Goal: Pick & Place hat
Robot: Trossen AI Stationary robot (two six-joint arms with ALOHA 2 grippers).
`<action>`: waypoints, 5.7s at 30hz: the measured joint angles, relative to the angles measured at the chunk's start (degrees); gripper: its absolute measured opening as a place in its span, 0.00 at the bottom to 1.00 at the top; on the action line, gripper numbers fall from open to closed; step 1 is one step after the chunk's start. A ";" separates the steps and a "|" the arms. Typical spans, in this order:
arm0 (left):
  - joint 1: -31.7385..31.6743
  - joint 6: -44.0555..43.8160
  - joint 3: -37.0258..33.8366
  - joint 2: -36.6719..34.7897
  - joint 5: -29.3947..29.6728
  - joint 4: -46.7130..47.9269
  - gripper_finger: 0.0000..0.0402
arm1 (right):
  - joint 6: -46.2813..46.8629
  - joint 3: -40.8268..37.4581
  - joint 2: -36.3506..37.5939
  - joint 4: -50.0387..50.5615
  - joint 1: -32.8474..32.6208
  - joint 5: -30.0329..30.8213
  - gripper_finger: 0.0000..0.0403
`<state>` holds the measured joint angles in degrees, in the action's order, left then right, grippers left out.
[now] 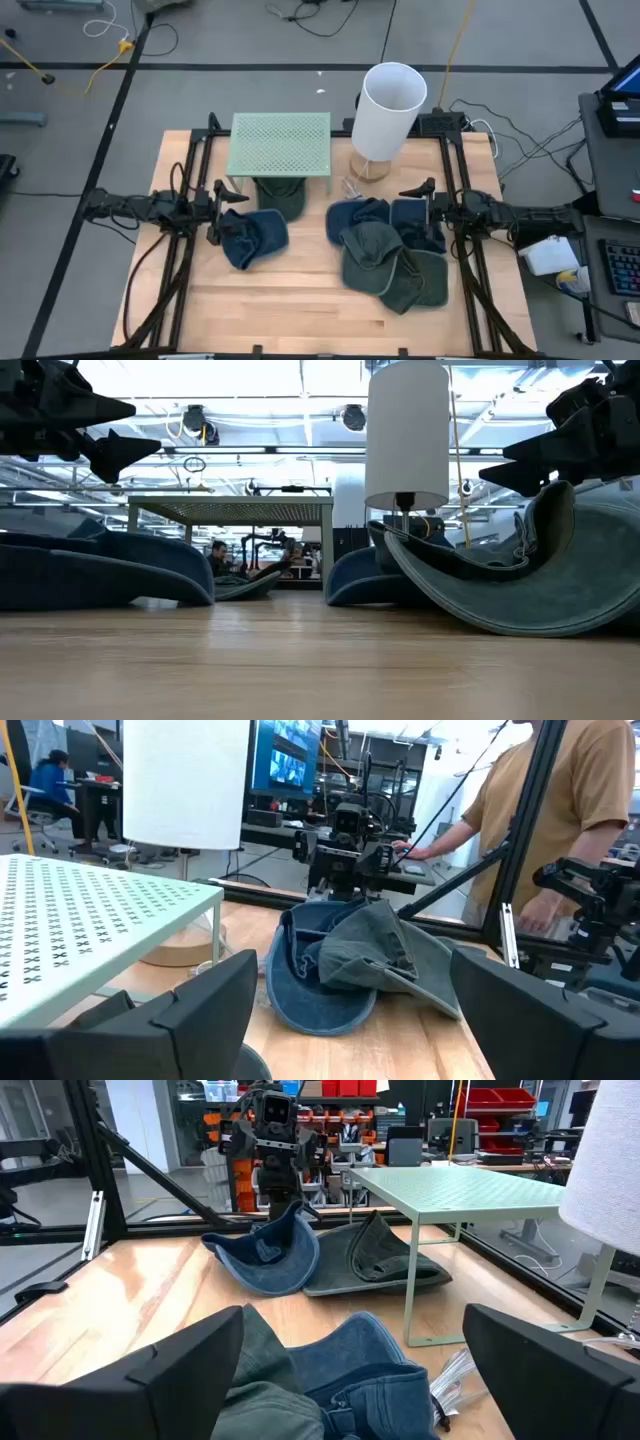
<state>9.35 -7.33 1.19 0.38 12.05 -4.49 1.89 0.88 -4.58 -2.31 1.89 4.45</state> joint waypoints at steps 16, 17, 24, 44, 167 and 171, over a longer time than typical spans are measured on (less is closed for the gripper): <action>0.00 0.00 -0.02 -0.02 0.00 0.00 0.84 | 0.00 -0.01 0.00 -0.01 0.00 0.00 0.93; 0.00 0.02 -0.01 0.00 0.00 0.01 0.84 | 0.00 -0.01 0.00 -0.01 0.01 0.00 0.93; 0.00 0.00 0.00 0.00 0.00 0.02 0.83 | 0.00 -0.01 0.02 -0.01 0.01 0.00 0.93; 0.00 0.00 -0.02 0.00 -0.02 0.02 0.84 | 0.00 -0.02 0.02 -0.02 0.01 0.00 0.93; 0.00 0.00 0.00 0.00 0.00 0.02 0.83 | 61.38 92.06 -70.78 92.41 -16.12 -6.15 0.93; 0.01 0.00 0.00 -0.01 0.00 0.00 0.83 | 55.77 92.06 -70.75 92.26 -18.85 -6.16 0.93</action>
<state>9.36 -7.33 1.18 0.37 12.05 -4.49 57.66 92.95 -75.33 89.95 -16.96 -1.72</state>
